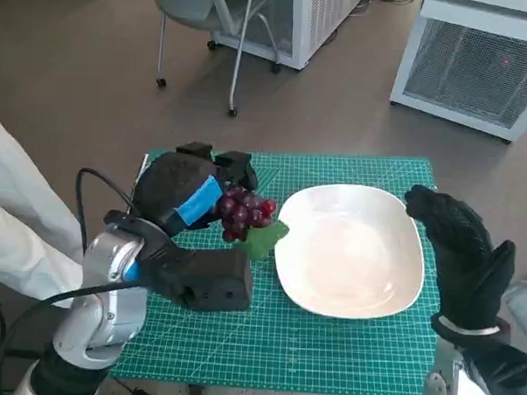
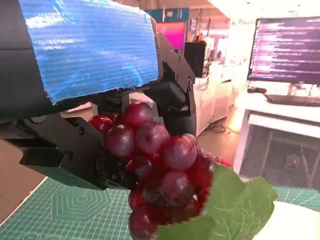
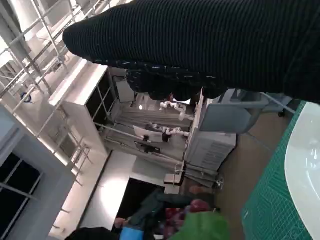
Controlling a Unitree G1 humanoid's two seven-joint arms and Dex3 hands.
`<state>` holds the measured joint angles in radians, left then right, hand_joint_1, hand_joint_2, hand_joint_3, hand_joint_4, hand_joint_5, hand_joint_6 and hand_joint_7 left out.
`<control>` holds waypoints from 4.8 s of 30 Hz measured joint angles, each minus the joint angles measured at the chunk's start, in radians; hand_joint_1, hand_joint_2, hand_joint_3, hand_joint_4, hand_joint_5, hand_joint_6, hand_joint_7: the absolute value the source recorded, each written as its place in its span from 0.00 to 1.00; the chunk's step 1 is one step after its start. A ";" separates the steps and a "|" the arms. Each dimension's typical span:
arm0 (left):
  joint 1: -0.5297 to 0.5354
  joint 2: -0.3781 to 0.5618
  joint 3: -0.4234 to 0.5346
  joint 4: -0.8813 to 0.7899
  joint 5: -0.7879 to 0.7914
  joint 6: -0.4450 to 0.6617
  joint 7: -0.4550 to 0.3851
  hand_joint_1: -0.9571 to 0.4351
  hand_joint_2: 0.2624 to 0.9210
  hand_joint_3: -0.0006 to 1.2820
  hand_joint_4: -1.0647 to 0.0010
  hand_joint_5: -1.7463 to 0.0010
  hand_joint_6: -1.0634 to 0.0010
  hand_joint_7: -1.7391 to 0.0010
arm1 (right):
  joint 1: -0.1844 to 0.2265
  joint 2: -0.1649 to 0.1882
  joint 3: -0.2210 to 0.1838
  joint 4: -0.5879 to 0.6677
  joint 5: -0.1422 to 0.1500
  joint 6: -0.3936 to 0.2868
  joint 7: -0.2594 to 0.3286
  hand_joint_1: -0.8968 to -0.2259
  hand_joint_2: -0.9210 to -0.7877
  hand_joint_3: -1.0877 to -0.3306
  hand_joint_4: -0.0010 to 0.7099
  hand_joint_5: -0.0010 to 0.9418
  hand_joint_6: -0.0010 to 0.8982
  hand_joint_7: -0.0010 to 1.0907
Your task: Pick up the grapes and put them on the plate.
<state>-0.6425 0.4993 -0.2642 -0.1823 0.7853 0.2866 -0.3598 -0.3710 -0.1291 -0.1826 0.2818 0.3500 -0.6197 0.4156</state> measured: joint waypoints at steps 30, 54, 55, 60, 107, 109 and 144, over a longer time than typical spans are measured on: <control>-0.187 -0.157 -0.102 0.122 -0.003 -0.036 -0.057 0.69 0.95 0.14 0.45 0.22 0.39 0.37 | 0.012 0.006 -0.010 -0.017 -0.003 -0.007 -0.010 0.65 0.00 0.73 0.92 0.00 0.27 0.72; -0.353 -0.317 -0.166 0.387 -0.045 -0.131 -0.034 0.69 0.81 0.25 0.44 0.16 0.35 0.44 | 0.052 0.003 -0.033 -0.034 -0.003 -0.020 -0.027 0.65 0.00 0.73 0.92 0.00 0.29 0.69; -0.358 -0.320 -0.170 0.397 -0.044 -0.133 -0.032 0.69 0.77 0.30 0.45 0.14 0.36 0.43 | 0.054 0.003 -0.033 -0.035 -0.004 -0.020 -0.028 0.65 0.00 0.73 0.92 0.00 0.30 0.69; -0.376 -0.336 -0.184 0.441 -0.040 -0.138 -0.013 0.69 0.75 0.35 0.48 0.14 0.41 0.38 | 0.059 0.003 -0.033 -0.043 -0.005 -0.020 -0.032 0.65 0.00 0.73 0.92 0.00 0.30 0.68; -0.300 -0.329 -0.108 0.517 -0.252 -0.190 -0.015 0.36 0.96 0.01 0.93 1.00 0.77 1.00 | 0.079 0.005 -0.022 -0.070 -0.022 -0.011 -0.054 0.67 0.00 0.71 0.92 0.00 0.32 0.66; -0.287 -0.324 -0.085 0.518 -0.285 -0.214 -0.008 0.35 0.97 0.01 0.93 1.00 0.77 1.00 | 0.080 0.005 -0.019 -0.074 -0.022 -0.008 -0.054 0.67 0.00 0.71 0.91 0.00 0.32 0.66; 0.190 -0.300 0.478 0.424 -1.160 -0.435 -0.102 0.32 1.00 0.29 0.86 1.00 0.77 1.00 | 0.125 0.014 0.006 -0.189 -0.043 0.056 -0.088 0.65 0.00 0.71 0.91 0.00 0.30 0.70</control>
<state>-0.4528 0.1995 0.2133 0.2414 -0.3751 -0.1483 -0.4620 -0.2456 -0.1149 -0.1767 0.0930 0.3068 -0.5633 0.3272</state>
